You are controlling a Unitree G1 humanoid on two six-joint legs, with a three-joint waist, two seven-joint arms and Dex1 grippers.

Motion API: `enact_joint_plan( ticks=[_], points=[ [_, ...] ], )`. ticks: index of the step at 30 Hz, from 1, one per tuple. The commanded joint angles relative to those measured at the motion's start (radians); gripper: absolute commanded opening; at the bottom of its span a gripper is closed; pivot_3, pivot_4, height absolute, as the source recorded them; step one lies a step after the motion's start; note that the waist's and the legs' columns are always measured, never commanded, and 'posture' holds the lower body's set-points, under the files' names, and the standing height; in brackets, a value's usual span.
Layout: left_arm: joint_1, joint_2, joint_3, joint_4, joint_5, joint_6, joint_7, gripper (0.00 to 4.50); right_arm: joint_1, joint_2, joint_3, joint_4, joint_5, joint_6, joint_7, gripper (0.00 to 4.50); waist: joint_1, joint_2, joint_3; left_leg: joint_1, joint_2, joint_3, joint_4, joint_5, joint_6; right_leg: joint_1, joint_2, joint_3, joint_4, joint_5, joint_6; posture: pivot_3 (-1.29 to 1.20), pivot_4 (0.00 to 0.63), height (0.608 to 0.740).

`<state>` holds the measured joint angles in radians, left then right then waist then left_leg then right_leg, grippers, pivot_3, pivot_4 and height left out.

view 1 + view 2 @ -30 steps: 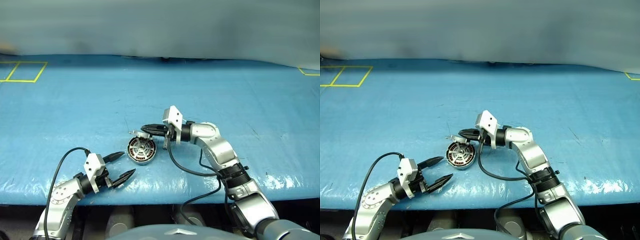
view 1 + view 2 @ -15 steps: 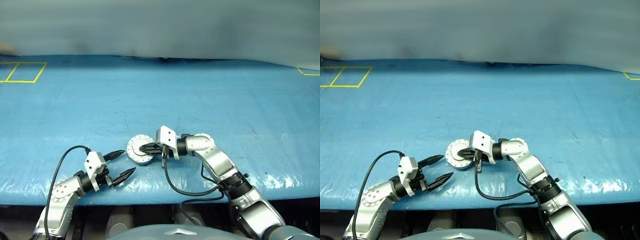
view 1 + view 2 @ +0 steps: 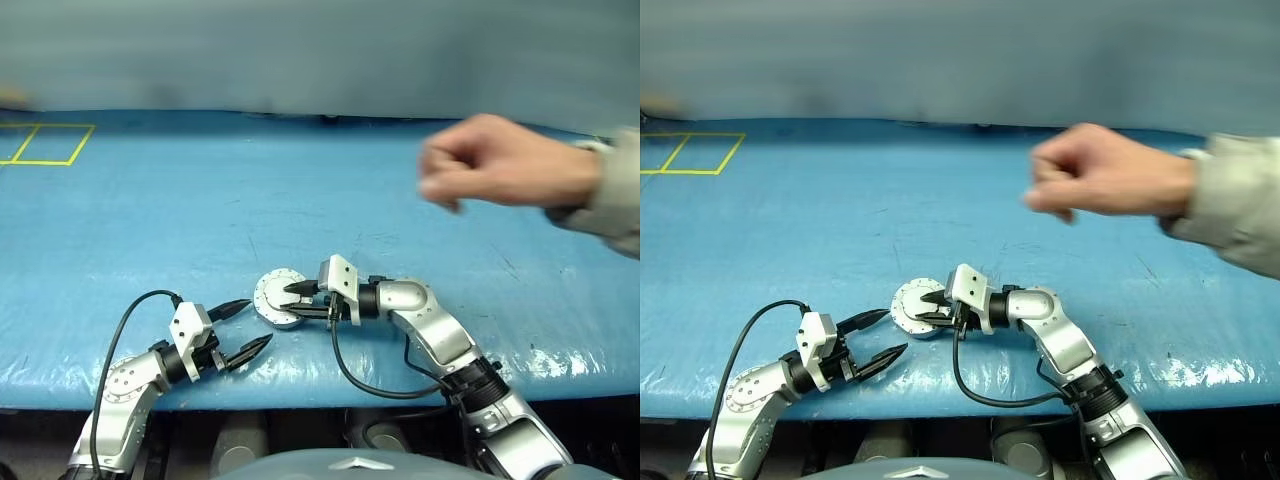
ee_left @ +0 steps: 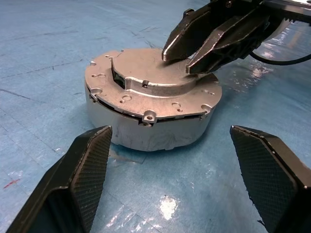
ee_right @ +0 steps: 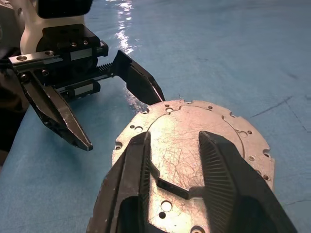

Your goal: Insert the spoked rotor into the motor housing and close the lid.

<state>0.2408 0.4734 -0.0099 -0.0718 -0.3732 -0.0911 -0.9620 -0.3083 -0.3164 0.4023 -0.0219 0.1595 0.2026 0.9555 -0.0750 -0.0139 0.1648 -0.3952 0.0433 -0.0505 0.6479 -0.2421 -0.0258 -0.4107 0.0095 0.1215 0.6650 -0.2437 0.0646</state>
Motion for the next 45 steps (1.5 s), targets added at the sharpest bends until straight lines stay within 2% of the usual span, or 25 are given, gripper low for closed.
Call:
enact_joint_plan(
  ticks=[1, 4, 14, 45],
  points=[
    [-0.014, -0.008, -0.002, 0.006, -0.006, -0.014, -0.009, 4.13, -0.001, -0.002, -0.020, -0.046, 0.006, -0.013, -0.012, 2.63, 0.000, 0.000, 0.000, 0.000, 0.000, 0.000, 0.000, 0.000, 0.000, 0.000, 0.000, 0.000, 0.000, 0.000, 0.000, 0.00, 0.150, 0.740],
    [-0.017, -0.010, -0.005, 0.012, -0.003, -0.017, -0.009, 4.13, 0.001, -0.003, -0.022, -0.051, 0.006, -0.017, -0.021, 3.57, 0.000, 0.000, 0.000, 0.000, 0.000, 0.000, 0.000, 0.000, 0.000, 0.000, 0.000, 0.000, 0.000, 0.000, 0.000, 0.00, 0.150, 0.740],
    [-0.021, -0.013, -0.002, 0.023, -0.002, -0.025, -0.012, 4.13, 0.006, 0.008, -0.094, -0.070, 0.065, -0.001, -0.049, 3.57, 0.001, 0.000, 0.000, -0.001, 0.000, 0.000, 0.000, 0.000, 0.000, 0.000, 0.000, 0.000, 0.000, 0.000, 0.000, 0.00, 0.150, 0.740],
    [-0.010, -0.022, 0.000, 0.022, 0.008, -0.036, 0.001, 4.13, 0.001, 0.007, -0.105, -0.051, 0.060, -0.001, -0.069, 3.57, -0.003, 0.000, 0.000, -0.001, 0.000, 0.000, -0.001, 0.000, 0.000, -0.001, 0.000, 0.000, 0.000, 0.000, 0.000, 0.00, 0.150, 0.740]
  ],
)
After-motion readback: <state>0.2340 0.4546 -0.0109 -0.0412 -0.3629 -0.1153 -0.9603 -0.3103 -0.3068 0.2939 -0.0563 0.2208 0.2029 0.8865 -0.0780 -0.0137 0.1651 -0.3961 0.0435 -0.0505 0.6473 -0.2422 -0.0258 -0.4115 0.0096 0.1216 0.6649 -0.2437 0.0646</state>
